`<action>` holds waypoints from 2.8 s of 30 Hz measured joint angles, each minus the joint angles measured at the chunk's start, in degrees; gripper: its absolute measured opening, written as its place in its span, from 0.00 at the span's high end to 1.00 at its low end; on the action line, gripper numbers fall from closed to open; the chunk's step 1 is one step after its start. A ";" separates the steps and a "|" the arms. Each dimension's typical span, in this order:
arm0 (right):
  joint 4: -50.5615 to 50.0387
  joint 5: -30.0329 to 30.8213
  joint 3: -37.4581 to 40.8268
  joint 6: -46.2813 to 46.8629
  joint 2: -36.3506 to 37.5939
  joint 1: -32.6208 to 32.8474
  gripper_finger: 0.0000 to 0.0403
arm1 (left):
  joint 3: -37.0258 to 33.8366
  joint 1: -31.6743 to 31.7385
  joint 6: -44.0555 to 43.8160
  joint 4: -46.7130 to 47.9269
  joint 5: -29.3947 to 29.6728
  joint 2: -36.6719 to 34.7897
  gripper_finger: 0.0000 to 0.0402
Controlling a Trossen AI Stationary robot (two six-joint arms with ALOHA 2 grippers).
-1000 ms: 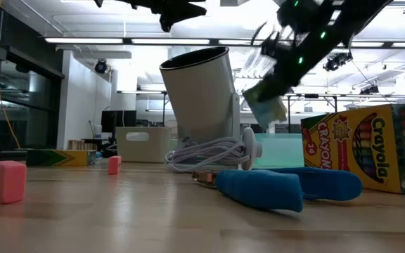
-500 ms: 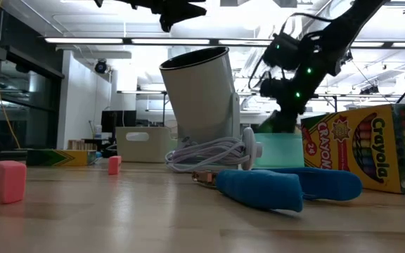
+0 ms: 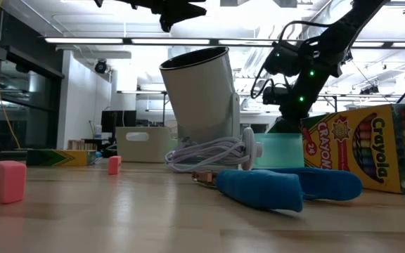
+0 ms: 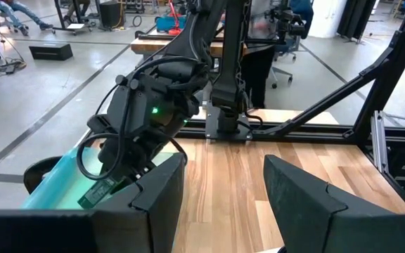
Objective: Pick & Place School Supplies
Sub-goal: Put the yellow crayon box into the blue bin
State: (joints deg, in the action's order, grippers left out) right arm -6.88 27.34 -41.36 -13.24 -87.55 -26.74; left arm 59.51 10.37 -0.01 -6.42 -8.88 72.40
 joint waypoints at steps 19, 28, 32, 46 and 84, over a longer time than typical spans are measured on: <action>0.29 -0.90 0.00 4.35 0.00 0.00 0.65 | -0.07 0.00 -1.70 0.02 -0.02 0.00 0.52; 0.22 -1.43 0.00 5.51 0.00 0.04 0.49 | -0.07 0.00 -2.27 0.02 -0.03 0.02 0.52; 0.21 -1.37 0.00 4.71 0.03 1.00 0.42 | -0.07 0.00 -2.36 0.02 -0.04 0.02 0.52; -0.59 1.23 -0.04 5.75 6.53 9.93 0.37 | -0.07 -0.01 -2.47 0.01 -0.04 0.02 0.52; -25.11 8.69 -25.84 42.97 9.18 55.74 0.38 | -0.04 -14.27 -1.69 7.07 -0.02 0.02 0.52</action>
State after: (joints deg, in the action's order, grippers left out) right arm -31.99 36.03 -67.20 29.74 -78.37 28.99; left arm 59.46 -3.90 -1.70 0.66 -8.90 72.42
